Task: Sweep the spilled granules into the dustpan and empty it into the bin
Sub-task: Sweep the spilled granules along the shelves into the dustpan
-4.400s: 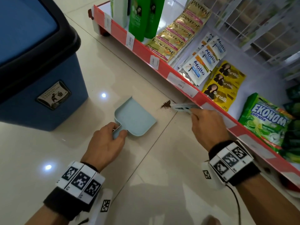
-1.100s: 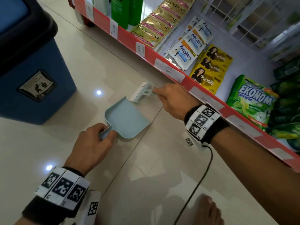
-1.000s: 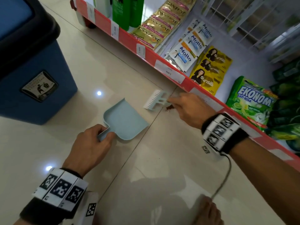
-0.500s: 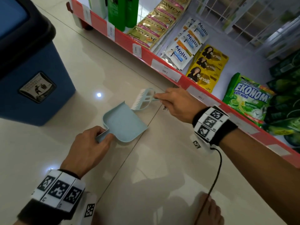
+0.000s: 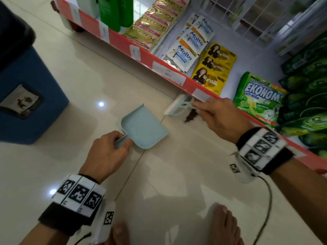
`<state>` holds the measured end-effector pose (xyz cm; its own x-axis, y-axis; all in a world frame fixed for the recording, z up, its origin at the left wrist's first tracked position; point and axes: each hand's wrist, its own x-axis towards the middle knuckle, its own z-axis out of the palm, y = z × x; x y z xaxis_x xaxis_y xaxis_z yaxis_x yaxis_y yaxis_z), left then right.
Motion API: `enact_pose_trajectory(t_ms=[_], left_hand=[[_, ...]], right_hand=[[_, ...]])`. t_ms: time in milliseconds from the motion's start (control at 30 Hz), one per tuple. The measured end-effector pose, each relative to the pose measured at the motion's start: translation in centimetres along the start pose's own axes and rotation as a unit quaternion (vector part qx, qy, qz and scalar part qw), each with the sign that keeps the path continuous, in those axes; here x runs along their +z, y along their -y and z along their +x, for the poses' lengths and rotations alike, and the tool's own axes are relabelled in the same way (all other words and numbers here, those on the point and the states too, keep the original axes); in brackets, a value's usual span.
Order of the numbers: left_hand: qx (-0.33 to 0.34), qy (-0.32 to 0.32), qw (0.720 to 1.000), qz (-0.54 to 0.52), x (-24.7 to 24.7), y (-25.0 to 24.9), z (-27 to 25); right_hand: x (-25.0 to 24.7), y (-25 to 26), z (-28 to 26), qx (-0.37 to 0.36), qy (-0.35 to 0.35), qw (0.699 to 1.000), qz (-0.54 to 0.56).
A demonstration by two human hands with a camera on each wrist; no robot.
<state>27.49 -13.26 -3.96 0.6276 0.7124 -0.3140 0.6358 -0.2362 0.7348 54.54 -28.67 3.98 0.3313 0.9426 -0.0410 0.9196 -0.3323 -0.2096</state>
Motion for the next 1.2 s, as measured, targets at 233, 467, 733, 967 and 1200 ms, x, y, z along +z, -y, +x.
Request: enact_pose_trajectory(t_ms=[233, 467, 733, 967, 1200], left_hand=[[0.01, 0.018, 1.0, 0.018, 1.0, -1.2, 2.0], [0.001, 0.018, 1.0, -0.005, 3.0, -1.8, 3.2], [0.021, 0.029, 0.999, -0.016, 4.5, -4.0, 2.4], [-0.021, -0.013, 1.0, 0.0, 3.3, -4.4, 0.6], [-0.048, -0.016, 0.998, 0.032, 2.4, -4.4, -1.7]], right_hand=[[5.2, 3.2, 4.8, 0.132, -0.017, 0.988, -0.076], [3.8, 1.5, 1.7, 0.191, 0.033, 0.976, -0.103], [-2.0, -0.3, -3.0, 0.067, 0.049, 0.993, -0.084], [-1.4, 0.8, 1.0, -0.027, 0.102, 0.988, -0.113], [2.1, -0.9, 1.8, 0.024, 0.093, 0.99, -0.101]])
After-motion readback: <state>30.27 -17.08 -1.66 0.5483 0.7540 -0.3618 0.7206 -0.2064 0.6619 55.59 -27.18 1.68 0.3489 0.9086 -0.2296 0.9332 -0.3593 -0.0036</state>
